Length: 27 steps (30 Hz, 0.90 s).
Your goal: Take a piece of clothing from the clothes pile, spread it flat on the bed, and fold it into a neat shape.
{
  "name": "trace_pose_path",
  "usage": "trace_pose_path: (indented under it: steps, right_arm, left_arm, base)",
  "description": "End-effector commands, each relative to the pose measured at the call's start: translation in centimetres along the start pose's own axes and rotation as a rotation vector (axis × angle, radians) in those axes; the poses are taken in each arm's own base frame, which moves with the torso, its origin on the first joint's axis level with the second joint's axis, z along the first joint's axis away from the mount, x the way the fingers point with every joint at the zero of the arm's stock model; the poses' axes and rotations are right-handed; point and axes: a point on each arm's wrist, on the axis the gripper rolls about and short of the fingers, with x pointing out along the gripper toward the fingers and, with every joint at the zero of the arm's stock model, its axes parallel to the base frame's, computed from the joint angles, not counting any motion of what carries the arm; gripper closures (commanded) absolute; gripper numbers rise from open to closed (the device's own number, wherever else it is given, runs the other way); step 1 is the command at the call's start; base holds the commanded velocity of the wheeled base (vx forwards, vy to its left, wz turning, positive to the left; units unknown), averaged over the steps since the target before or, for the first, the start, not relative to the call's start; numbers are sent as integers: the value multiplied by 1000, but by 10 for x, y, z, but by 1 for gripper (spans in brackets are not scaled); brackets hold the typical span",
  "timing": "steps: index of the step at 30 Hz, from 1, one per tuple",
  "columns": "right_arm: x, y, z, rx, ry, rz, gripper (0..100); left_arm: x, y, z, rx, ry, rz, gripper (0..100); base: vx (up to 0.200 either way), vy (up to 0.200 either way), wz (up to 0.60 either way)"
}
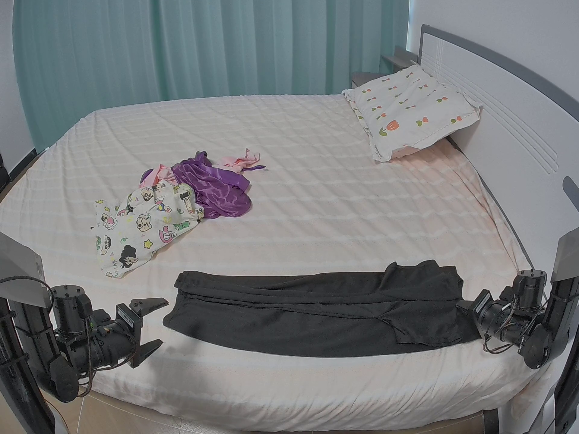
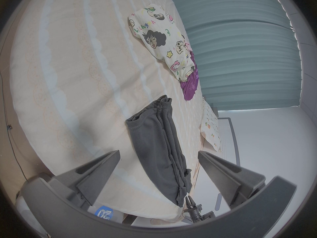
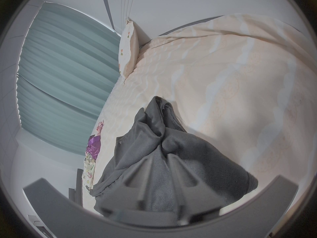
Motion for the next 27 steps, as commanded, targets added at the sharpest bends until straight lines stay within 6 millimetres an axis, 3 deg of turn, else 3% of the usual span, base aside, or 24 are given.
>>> trace_pose_path:
  steps: [1, 11, 18, 27]
  right_arm:
    - [-3, 1, 1, -3, -11, 14, 0]
    - [-22, 12, 9, -12, -86, 84, 0]
    - [-31, 15, 6, -18, -84, 95, 0]
    - [-31, 14, 5, -15, -77, 91, 0]
  left_arm:
    - [-2, 2, -3, -5, 8, 13, 0]
    - [-5, -2, -2, 4, -7, -6, 0]
    - [-5, -6, 0, 71, -66, -13, 0]
    - [12, -22, 15, 363, -144, -63, 0]
  base:
    - [0, 0, 0]
    - [0, 0, 0]
    - [-171, 0, 0]
    - [0, 0, 0]
